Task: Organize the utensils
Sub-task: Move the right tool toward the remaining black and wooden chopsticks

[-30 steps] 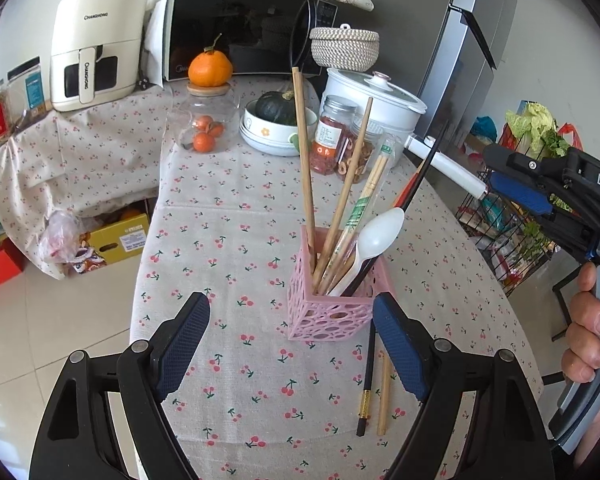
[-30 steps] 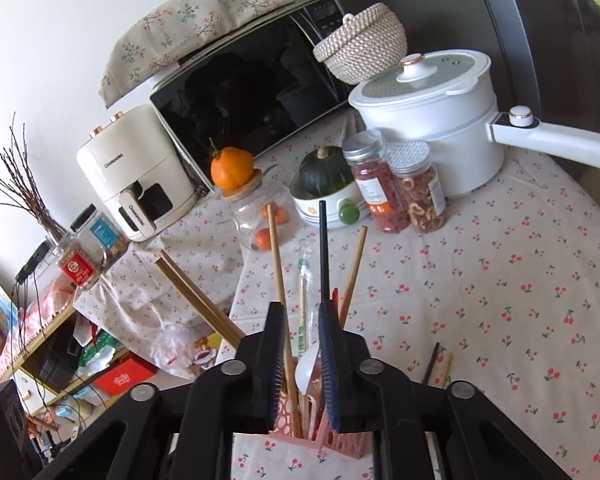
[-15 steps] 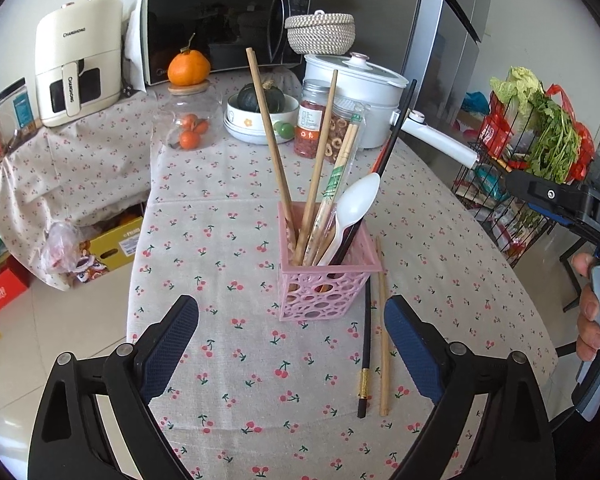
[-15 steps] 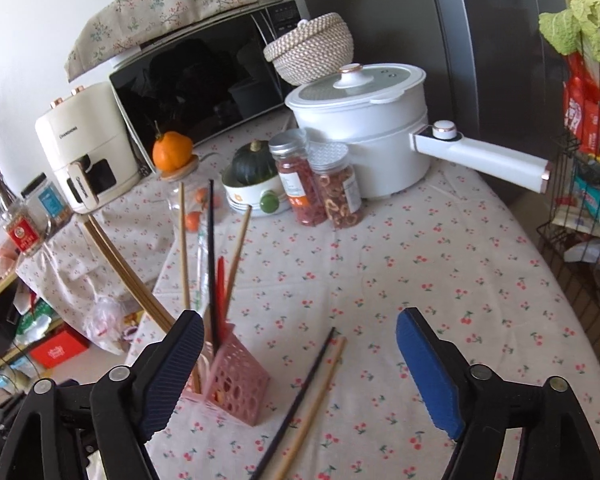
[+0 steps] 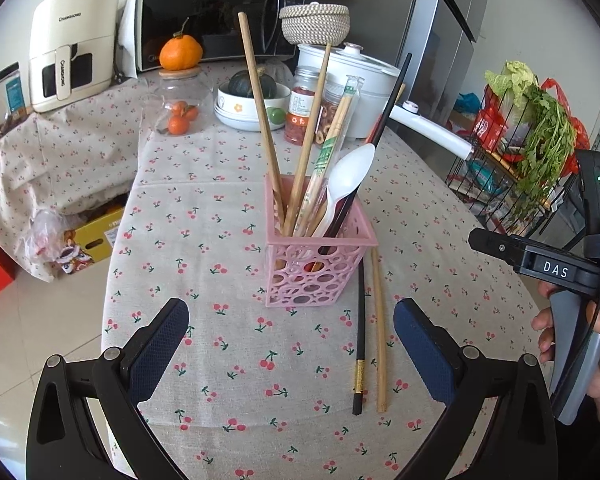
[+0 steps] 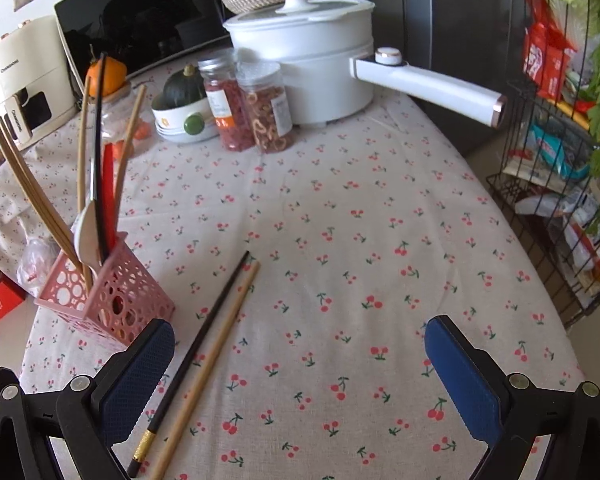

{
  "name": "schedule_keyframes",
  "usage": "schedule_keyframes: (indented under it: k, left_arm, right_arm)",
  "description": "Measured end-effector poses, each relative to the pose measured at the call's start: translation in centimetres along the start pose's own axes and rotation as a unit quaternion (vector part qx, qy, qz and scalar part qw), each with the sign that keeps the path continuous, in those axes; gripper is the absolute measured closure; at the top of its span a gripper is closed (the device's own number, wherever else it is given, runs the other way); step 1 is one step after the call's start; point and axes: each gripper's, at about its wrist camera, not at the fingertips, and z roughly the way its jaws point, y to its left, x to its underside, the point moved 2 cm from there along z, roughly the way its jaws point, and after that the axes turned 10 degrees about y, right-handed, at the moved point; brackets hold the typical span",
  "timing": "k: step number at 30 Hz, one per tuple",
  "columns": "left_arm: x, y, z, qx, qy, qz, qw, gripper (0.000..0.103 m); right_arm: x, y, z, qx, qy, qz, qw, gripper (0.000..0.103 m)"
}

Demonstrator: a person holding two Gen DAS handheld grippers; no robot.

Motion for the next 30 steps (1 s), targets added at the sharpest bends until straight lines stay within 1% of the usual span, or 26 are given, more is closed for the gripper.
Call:
schedule_keyframes:
  k: [3,5,7,9,17,23,25,26,30]
  left_arm:
    - [0.0,0.3,1.5,-0.007,0.021,0.000,0.9997,0.000]
    - [0.0,0.4,2.3,-0.003,0.037,-0.002,0.9993,0.000]
    - [-0.1,0.5,2.8,0.001,0.043,-0.002,0.9991,0.000]
    - [-0.2,0.5,3.2,0.004,0.044,-0.001,0.9990,0.000]
    - [-0.5,0.5,4.9,0.007,0.074,0.006,0.9972,0.000]
    - [-0.5,0.6,5.4,0.001,0.081,0.013,0.9966,0.000]
    - [-0.5,0.7,5.5,0.001,0.083,0.012,0.9965,0.000]
    - [-0.5,0.8,5.5,0.002,0.084,0.011,0.9964,0.000]
    - [-0.5,0.7,5.6,0.004,0.084,0.011,0.9964,0.000]
  right_arm:
    - [0.4,-0.3,2.0,0.000,0.014,0.009,1.000,0.000]
    - [0.5,-0.4,3.4,0.004,0.024,0.011,1.000,0.000]
    - [0.7,-0.3,5.0,0.008,0.038,0.008,0.999,0.000]
    - [0.7,0.1,6.4,0.011,0.052,0.000,0.999,0.000]
    - [0.6,2.5,10.0,0.028,0.071,-0.042,0.996,0.000]
    - [0.8,3.8,12.4,0.050,0.092,-0.069,0.992,0.000]
    - [0.9,4.0,12.9,0.052,0.100,-0.072,0.991,0.000]
    - [0.8,4.0,13.0,0.051,0.096,-0.069,0.992,0.000]
    - [0.7,3.9,13.1,0.048,0.103,-0.072,0.991,0.000]
